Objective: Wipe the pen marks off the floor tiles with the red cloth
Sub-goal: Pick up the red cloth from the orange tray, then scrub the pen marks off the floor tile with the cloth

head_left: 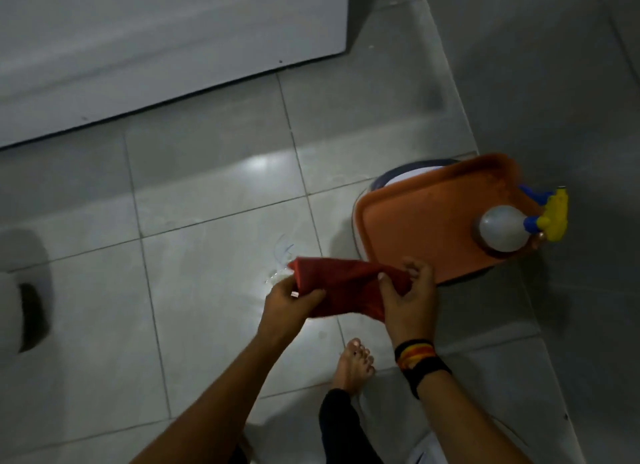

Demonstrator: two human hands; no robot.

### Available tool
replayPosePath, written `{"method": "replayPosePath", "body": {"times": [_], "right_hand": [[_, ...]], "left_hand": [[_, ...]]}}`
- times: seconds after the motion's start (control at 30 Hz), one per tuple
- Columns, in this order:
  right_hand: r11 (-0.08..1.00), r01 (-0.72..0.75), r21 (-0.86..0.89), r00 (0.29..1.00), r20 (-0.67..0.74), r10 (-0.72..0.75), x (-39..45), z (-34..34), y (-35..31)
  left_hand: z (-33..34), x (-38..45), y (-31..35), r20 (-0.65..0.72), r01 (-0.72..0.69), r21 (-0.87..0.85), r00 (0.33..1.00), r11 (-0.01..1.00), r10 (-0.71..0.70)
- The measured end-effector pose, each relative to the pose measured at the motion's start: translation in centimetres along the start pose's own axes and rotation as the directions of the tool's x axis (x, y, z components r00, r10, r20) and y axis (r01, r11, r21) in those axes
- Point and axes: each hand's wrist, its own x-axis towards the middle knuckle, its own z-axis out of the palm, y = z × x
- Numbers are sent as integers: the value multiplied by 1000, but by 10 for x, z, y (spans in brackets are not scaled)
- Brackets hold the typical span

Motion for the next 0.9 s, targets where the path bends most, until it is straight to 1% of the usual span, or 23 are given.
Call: {"method": "replayPosePath", "body": {"times": [0.07, 0.13, 0.27, 0.37, 0.43, 0.47, 0.5, 0.53, 0.57, 0.6, 0.63, 0.67, 0.7, 0.73, 0.77, 0.8, 0.83, 0.9], "right_hand": [[999, -25, -45, 999, 47, 27, -27, 24, 13], [994, -39, -100, 998, 54, 45, -48, 48, 33], [969, -66, -237, 996, 40, 78, -59, 97, 84], [943, -49, -329, 997, 39, 66, -46, 133, 128], [916, -18, -402, 998, 44, 38, -29, 155, 158], [902, -14, -432, 998, 44, 36, -19, 166, 172], [886, -10, -464, 998, 45, 35, -9, 174, 184], [859, 4, -511, 998, 55, 28, 0, 183, 200], [825, 22, -565, 997, 76, 26, 9, 193, 216], [788, 36, -615, 994, 105, 37, 15, 201, 232], [756, 31, -654, 989, 131, 72, 20, 209, 249], [732, 20, -681, 982, 151, 114, 23, 215, 264], [709, 10, -705, 972, 175, 160, 24, 222, 282], [682, 4, -732, 958, 197, 207, 24, 230, 299], [647, 0, -763, 948, 207, 243, 23, 238, 316], [608, -3, -794, 947, 192, 255, 22, 248, 332], [577, -7, -817, 960, 157, 234, 19, 259, 343], [567, -47, -823, 988, 44, 146, 16, 286, 359]], "left_hand": [[-23, -12, -48, 20, 104, -88, 995, 991, -103], [-35, -18, -92, 37, 169, -141, 986, 975, -165], [-41, -9, -161, 78, 246, -246, 969, 938, -234], [-34, 18, -206, 146, 315, -262, 947, 912, -285], [-25, 43, -233, 256, 426, -245, 895, 871, -365], [-20, 55, -246, 329, 480, -207, 855, 852, -401], [-14, 67, -257, 384, 507, -132, 818, 852, -428], [-7, 80, -271, 401, 502, -31, 799, 865, -449], [-3, 93, -287, 366, 446, 91, 816, 890, -447], [0, 106, -305, 284, 353, 221, 869, 909, -406], [0, 120, -323, 178, 253, 332, 929, 909, -324], [-5, 132, -336, 69, 159, 429, 976, 889, -208], [-11, 145, -349, -20, 85, 504, 996, 859, -87], [-17, 160, -361, -74, 40, 559, 997, 828, 2], [-23, 178, -372, -91, 10, 590, 994, 807, 55], [-30, 197, -380, -82, -10, 607, 994, 795, 76], [-37, 214, -384, -68, -22, 608, 995, 794, 79], [-50, 245, -389, -35, -44, 596, 996, 801, 81]]}}
